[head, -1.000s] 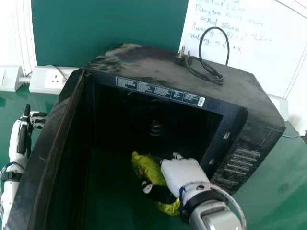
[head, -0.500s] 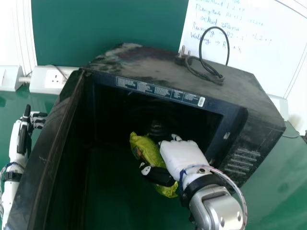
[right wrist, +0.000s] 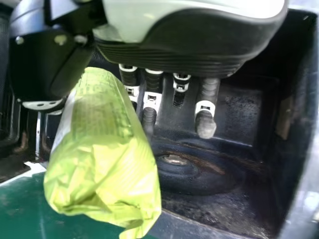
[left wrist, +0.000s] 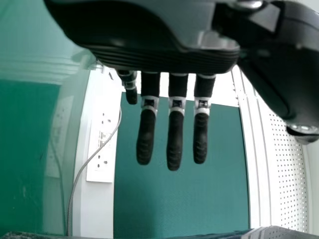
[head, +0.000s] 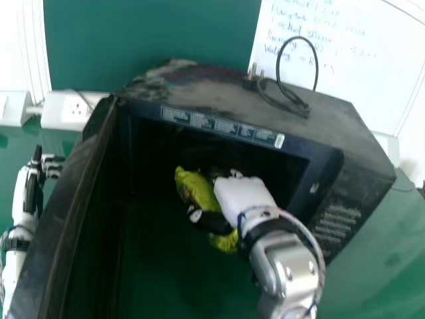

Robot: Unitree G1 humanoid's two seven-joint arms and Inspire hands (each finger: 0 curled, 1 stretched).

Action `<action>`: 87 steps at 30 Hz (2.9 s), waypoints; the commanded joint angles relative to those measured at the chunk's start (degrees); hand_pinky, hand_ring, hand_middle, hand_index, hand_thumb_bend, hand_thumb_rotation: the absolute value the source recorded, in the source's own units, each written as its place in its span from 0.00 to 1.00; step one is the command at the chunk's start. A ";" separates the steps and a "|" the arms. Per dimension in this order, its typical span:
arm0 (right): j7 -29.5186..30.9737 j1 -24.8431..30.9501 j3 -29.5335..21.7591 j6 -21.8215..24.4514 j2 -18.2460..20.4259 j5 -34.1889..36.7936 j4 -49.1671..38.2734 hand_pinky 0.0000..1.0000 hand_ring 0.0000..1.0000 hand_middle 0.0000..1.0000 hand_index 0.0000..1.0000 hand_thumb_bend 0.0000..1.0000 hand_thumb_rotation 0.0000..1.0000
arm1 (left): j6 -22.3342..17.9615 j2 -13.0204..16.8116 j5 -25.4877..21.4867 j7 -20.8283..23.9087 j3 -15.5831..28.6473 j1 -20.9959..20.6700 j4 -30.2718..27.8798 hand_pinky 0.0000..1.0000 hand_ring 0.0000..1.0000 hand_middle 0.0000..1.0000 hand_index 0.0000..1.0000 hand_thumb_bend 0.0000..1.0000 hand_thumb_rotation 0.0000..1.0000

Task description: Put biscuit inside oven

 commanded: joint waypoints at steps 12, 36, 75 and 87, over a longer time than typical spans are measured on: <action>-14.98 -6.21 2.64 3.60 -2.72 3.03 14.62 0.10 0.17 0.47 0.49 0.53 0.00 | -0.14 -0.02 0.22 0.10 -0.17 0.69 -0.49 0.30 0.34 0.43 0.48 0.52 0.07; -32.11 -17.63 9.65 8.91 -6.69 9.99 34.97 0.11 0.18 0.47 0.49 0.53 0.00 | -0.68 0.16 0.58 -0.11 -0.20 1.09 -0.64 0.30 0.34 0.43 0.48 0.52 0.07; -50.94 -27.55 16.28 9.40 -11.47 24.61 55.81 0.16 0.24 0.47 0.60 0.55 0.00 | -0.14 0.05 0.19 -0.10 0.04 1.32 -1.08 0.31 0.34 0.43 0.48 0.52 0.07; -29.37 -24.38 19.11 17.65 -14.77 20.29 40.74 0.65 0.74 0.81 0.89 0.91 0.77 | -0.06 0.01 0.61 0.25 -0.05 1.39 -1.30 0.30 0.34 0.43 0.48 0.52 0.07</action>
